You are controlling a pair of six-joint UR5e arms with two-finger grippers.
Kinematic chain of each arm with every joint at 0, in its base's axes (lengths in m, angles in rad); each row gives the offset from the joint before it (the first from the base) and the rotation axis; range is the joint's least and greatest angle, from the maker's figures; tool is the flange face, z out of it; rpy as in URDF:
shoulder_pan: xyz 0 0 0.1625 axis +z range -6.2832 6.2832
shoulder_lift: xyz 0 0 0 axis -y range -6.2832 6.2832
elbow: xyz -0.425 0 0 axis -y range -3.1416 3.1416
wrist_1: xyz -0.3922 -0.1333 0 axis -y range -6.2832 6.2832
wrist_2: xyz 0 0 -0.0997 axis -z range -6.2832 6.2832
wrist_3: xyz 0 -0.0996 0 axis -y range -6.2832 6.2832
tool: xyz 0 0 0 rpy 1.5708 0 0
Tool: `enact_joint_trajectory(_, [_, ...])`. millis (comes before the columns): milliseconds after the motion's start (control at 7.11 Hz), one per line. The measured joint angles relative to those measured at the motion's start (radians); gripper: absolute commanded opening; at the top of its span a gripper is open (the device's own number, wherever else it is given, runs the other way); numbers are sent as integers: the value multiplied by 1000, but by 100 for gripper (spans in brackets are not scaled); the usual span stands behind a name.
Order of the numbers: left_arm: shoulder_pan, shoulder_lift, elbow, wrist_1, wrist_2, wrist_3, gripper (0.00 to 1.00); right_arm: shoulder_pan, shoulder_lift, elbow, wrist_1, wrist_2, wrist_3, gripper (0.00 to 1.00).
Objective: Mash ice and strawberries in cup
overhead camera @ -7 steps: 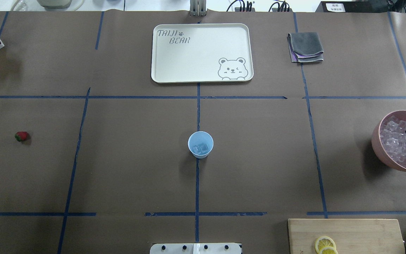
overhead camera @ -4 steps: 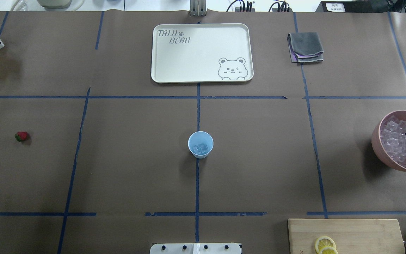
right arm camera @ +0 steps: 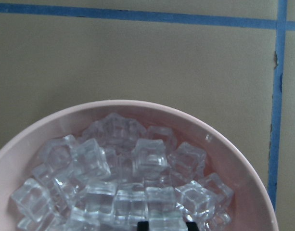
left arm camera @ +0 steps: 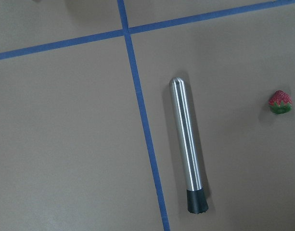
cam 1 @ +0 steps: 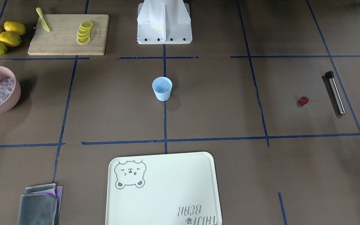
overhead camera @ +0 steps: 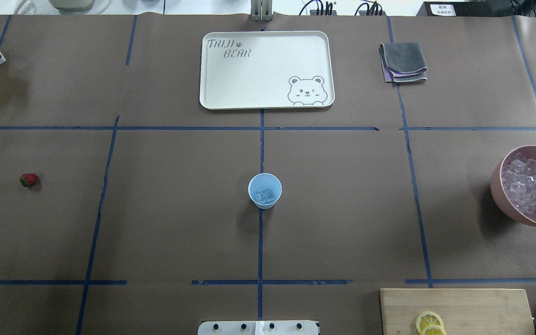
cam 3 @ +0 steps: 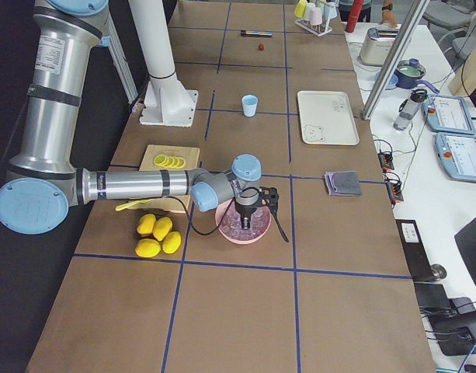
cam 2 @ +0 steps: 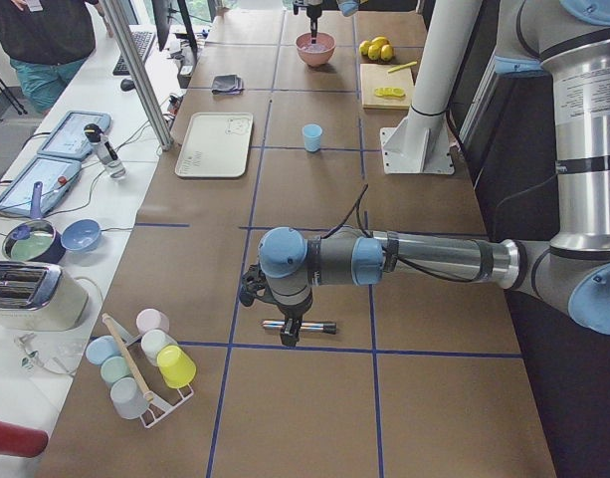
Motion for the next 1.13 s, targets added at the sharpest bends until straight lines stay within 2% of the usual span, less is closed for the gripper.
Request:
enact_joint_trajectory(422, [1,-1,0,-1,0,0,100,7,22,90,-61,7,-5,3])
enact_joint_trajectory(703, [1,-3,0,-1,0,0,100,-11,122,144,-152,0,-6,1])
enact_joint_trajectory(985, [1,-7,-1,-2,0,0,100,-35,233,148,-194,5,-6,0])
enact_joint_trajectory(1125, [1,-10,-1,-2,0,0,100,-45,297,149,-252,8,-6,0])
